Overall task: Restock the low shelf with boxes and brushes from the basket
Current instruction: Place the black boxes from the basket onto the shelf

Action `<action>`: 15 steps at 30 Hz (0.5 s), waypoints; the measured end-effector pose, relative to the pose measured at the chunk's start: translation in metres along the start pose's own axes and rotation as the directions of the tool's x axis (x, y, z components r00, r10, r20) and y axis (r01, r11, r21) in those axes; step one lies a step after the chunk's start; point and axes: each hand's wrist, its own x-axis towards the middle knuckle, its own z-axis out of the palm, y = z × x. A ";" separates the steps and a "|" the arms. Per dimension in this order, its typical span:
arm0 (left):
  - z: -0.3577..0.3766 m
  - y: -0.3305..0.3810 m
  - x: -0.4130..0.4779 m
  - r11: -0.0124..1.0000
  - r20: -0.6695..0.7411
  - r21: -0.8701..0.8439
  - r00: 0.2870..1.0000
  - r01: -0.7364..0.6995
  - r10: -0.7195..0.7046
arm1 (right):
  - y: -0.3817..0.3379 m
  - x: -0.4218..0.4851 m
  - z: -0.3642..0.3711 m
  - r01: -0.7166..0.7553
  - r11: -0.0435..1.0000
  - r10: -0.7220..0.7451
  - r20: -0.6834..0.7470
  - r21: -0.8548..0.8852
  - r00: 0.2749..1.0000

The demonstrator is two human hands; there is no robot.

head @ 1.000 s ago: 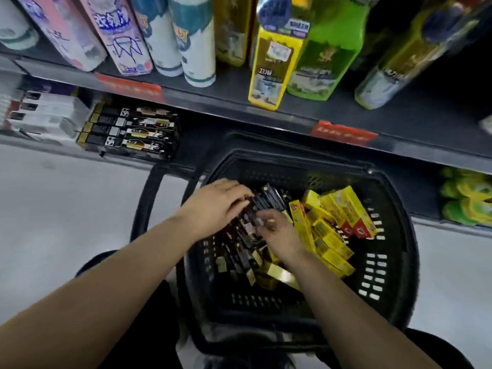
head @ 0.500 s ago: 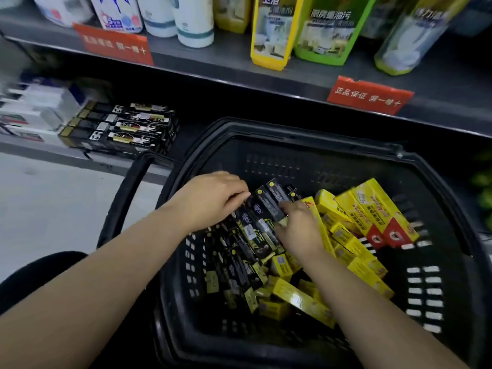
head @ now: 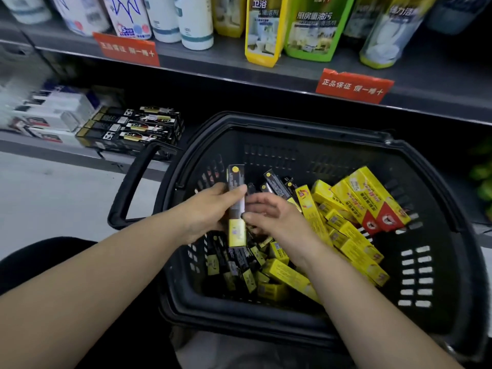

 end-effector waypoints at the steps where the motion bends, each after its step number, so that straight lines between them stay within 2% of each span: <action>1: 0.000 -0.001 -0.001 1.000 -0.021 -0.025 1.000 -0.012 0.011 | 0.000 -0.001 0.002 0.024 0.999 -0.024 0.009 -0.025 1.000; 6: -0.005 -0.006 0.004 0.984 -0.073 -0.179 0.997 -0.002 -0.012 | 0.007 0.010 -0.002 0.013 0.986 -0.025 -0.068 -0.167 0.997; 8: -0.006 -0.006 0.007 0.973 -0.076 -0.230 0.997 -0.022 0.004 | 0.013 0.020 -0.006 -0.017 0.922 -0.029 -0.114 -0.387 0.993; 11: -0.008 -0.004 0.014 0.967 -0.088 -0.253 0.996 -0.035 0.013 | 0.030 0.034 -0.006 -0.109 0.631 0.039 -0.109 -0.768 0.993; 13: -0.009 -0.004 0.018 0.973 -0.126 -0.228 0.992 -0.035 0.006 | 0.042 0.038 0.001 -0.152 0.454 0.106 -0.116 -0.878 0.988; 15: -0.013 -0.004 0.024 0.983 -0.188 -0.183 0.982 -0.020 -0.015 | 0.051 0.043 0.005 -0.134 0.320 0.092 -0.110 -0.938 0.990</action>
